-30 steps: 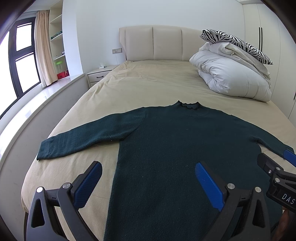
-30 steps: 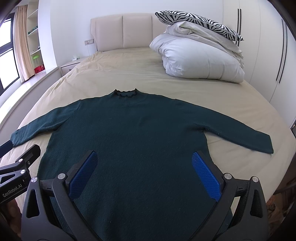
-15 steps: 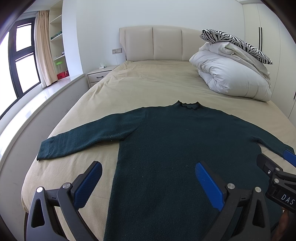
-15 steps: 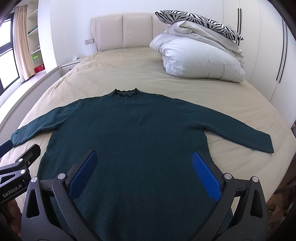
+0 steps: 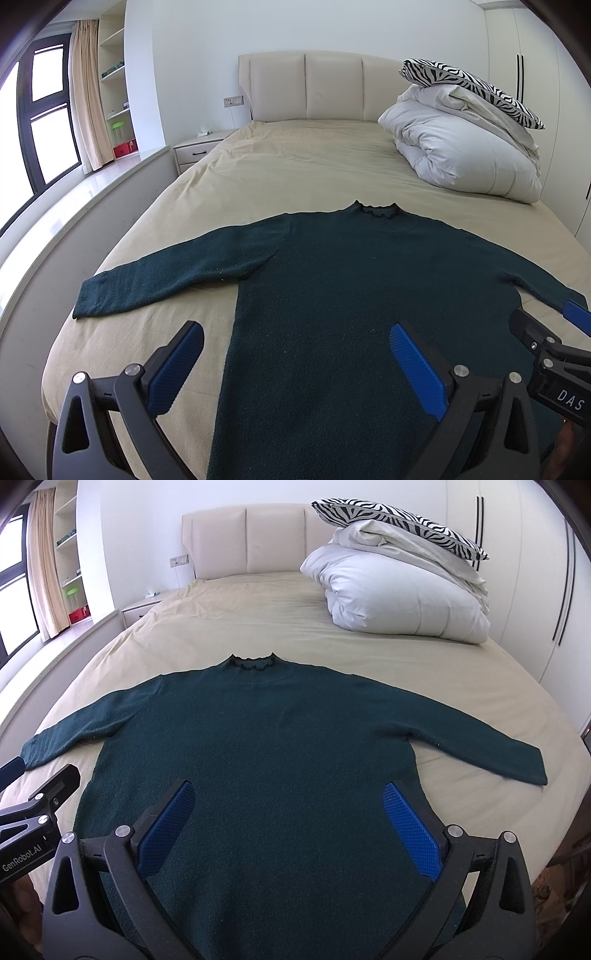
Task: Fold small clothes
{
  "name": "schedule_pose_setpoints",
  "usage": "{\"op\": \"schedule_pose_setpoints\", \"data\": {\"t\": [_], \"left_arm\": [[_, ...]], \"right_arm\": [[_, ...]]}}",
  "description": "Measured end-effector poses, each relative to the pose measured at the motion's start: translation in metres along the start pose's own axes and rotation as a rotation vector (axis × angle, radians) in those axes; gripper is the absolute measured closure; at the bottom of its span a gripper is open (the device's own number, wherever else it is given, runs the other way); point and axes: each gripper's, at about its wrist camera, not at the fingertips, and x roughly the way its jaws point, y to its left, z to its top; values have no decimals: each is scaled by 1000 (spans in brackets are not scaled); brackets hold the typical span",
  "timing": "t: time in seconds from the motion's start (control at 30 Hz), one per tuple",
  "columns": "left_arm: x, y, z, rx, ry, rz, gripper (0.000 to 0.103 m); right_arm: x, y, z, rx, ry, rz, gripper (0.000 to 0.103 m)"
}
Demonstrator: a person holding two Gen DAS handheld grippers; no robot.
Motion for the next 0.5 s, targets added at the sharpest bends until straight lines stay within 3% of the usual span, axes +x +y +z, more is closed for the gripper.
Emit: {"op": "schedule_pose_setpoints", "data": {"t": [0.5], "left_arm": [[0,1,-1,-4,0,-1,0]], "right_arm": [[1,4,-2,-4,10,3,0]]}}
